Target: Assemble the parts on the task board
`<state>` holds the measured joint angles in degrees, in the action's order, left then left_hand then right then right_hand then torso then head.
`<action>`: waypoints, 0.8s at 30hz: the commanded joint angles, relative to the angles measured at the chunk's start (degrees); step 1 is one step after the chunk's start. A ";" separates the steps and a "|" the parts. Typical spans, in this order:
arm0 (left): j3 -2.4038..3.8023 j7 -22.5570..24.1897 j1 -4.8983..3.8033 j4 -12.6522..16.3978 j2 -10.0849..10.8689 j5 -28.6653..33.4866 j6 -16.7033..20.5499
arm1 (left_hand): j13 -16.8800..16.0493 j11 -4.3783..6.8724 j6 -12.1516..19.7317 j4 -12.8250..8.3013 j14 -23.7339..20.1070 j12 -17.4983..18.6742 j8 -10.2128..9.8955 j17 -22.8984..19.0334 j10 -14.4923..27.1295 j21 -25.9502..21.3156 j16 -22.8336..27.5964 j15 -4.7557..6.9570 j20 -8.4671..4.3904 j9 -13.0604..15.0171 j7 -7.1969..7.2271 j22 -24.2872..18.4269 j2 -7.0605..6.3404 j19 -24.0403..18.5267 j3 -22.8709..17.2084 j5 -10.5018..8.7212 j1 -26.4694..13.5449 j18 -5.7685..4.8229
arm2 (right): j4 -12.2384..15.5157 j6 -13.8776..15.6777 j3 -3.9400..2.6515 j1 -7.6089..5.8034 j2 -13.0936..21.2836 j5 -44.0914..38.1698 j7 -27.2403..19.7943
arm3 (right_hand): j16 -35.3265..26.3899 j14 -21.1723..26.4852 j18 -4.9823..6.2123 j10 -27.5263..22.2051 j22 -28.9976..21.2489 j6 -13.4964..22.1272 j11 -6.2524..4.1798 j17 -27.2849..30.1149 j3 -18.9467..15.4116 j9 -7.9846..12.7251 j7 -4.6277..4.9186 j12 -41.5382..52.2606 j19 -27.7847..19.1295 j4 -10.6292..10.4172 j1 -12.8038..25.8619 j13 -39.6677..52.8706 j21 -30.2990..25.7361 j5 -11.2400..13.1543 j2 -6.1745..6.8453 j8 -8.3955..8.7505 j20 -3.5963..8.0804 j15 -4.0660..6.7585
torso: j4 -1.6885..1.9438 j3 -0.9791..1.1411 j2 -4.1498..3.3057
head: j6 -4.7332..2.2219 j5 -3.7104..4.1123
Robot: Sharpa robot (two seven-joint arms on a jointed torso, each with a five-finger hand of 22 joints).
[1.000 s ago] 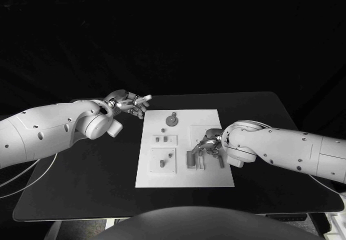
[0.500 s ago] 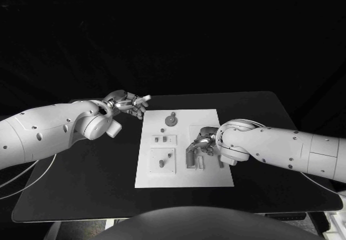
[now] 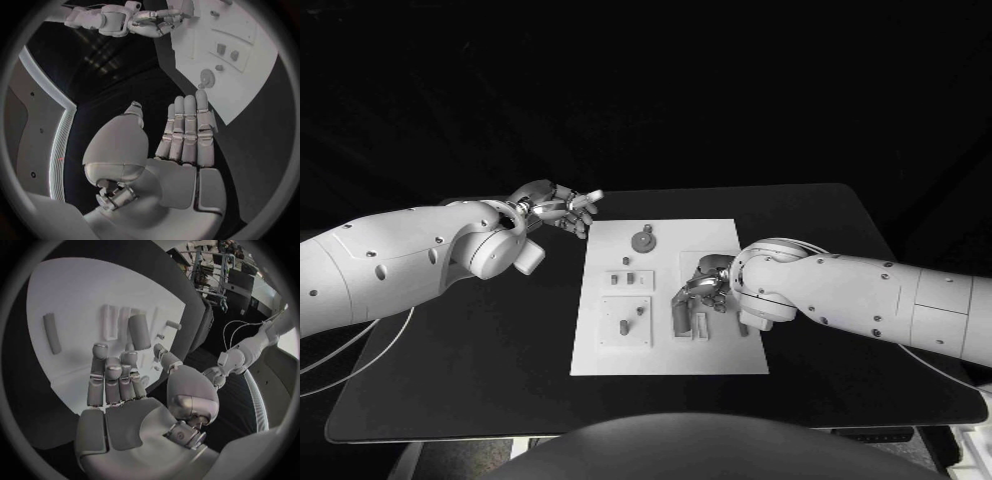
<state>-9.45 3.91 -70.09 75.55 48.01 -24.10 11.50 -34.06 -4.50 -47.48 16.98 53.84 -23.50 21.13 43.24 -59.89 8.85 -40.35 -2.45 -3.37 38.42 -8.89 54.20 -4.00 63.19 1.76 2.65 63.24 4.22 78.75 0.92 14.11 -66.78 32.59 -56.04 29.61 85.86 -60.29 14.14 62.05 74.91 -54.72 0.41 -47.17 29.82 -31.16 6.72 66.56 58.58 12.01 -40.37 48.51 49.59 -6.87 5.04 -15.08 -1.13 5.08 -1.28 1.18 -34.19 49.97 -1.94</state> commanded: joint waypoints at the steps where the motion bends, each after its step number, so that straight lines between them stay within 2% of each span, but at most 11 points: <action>1: 0.04 0.22 -0.07 0.08 -0.09 -0.12 -0.64 | 0.06 0.29 0.42 0.04 -0.14 0.24 0.35 -0.08 -0.08 -0.32 -0.21 0.18 -0.01 -0.09 -0.04 -0.03 0.12 0.33 -0.42 0.12 -0.52 0.88 | -0.42 -3.21 0.01 0.35 -0.38 -0.50 0.45 | -0.04 0.06 0.86 -0.21 0.40 -0.20 -0.11 0.06 -0.09 -0.06 -0.01 0.10 -0.01 -0.14 0.23 0.06 -0.31 0.04 -0.44 -0.15 -0.02 0.30 | -0.03 0.02 0.00 | 0.02 0.00; 8: 0.04 0.21 -0.07 0.09 -0.08 -0.12 -0.68 | 0.06 0.29 0.43 0.03 -0.15 0.24 0.35 -0.09 -0.08 -0.34 -0.21 0.18 -0.01 -0.10 -0.04 -0.03 0.12 0.33 -0.43 0.12 -0.56 0.88 | -1.12 -2.53 0.02 0.68 -0.82 -0.72 1.28 | -0.07 0.19 0.86 -0.38 0.42 0.04 -0.05 0.06 -0.22 -0.04 0.06 0.04 -0.16 0.00 0.26 0.06 -0.36 0.07 -0.35 -0.04 -0.06 0.27 | -0.01 0.06 0.00 | 0.03 -0.02; 19: 0.04 0.11 -0.07 0.10 -0.09 -0.12 -0.78 | 0.06 0.29 0.44 0.04 -0.15 0.24 0.35 -0.10 -0.07 -0.35 -0.22 0.18 -0.01 -0.11 -0.05 -0.03 0.14 0.33 -0.46 0.12 -0.64 0.89 | -1.69 -2.84 0.02 0.74 -1.37 -0.52 1.32 | -0.03 0.34 0.86 -0.54 0.50 0.16 0.02 0.02 -0.23 -0.06 0.12 0.07 -0.35 0.20 0.10 0.11 -0.37 -0.02 -0.64 -0.01 -0.12 0.16 | -0.02 0.01 0.01 | 0.03 0.10; 21: 0.04 0.06 -0.07 0.10 -0.08 -0.12 -0.81 | 0.06 0.29 0.45 0.05 -0.15 0.25 0.35 -0.10 -0.07 -0.36 -0.22 0.18 -0.01 -0.12 -0.05 -0.03 0.15 0.33 -0.46 0.11 -0.67 0.88 | -1.81 -2.73 0.02 0.77 -1.47 0.02 1.44 | 0.06 0.35 0.86 -0.51 0.55 0.04 0.00 -0.02 -0.27 -0.13 0.12 0.16 -0.35 -0.05 0.37 0.15 -0.32 -1.05 -1.46 -0.10 -0.19 0.12 | -0.01 0.01 0.01 | 0.03 0.10; 24: 0.04 0.02 -0.07 0.11 -0.08 -0.12 -0.84 | 0.06 0.29 0.45 0.05 -0.15 0.25 0.35 -0.10 -0.07 -0.37 -0.22 0.18 -0.01 -0.13 -0.05 -0.03 0.18 0.33 -0.48 0.12 -0.75 0.88 | -1.83 -2.83 0.02 0.77 -1.44 0.98 1.45 | 0.19 0.32 0.86 -0.40 0.64 -0.13 -0.06 -0.06 -0.10 -0.24 0.07 0.27 -0.36 -0.58 0.73 0.17 -0.22 -3.01 -4.75 -0.23 -0.24 0.12 | -0.01 0.01 0.01 | 0.03 0.10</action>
<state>-9.45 3.71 -70.09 75.55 48.01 -24.12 11.39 -34.06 -4.50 -47.48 17.14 53.84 -23.50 21.13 43.19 -59.89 8.85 -40.34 -2.45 -3.37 38.39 -8.89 54.20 -3.77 63.18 1.61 2.65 63.02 4.01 77.10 -0.54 13.87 -66.38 31.19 -55.77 30.24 85.85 -60.19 14.14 62.05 74.91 -54.78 0.41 -47.17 29.65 -31.41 6.65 66.56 58.56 11.80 -39.76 48.61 49.25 -9.49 1.03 -15.25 -1.16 5.18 -1.31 1.19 -34.18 50.00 -1.84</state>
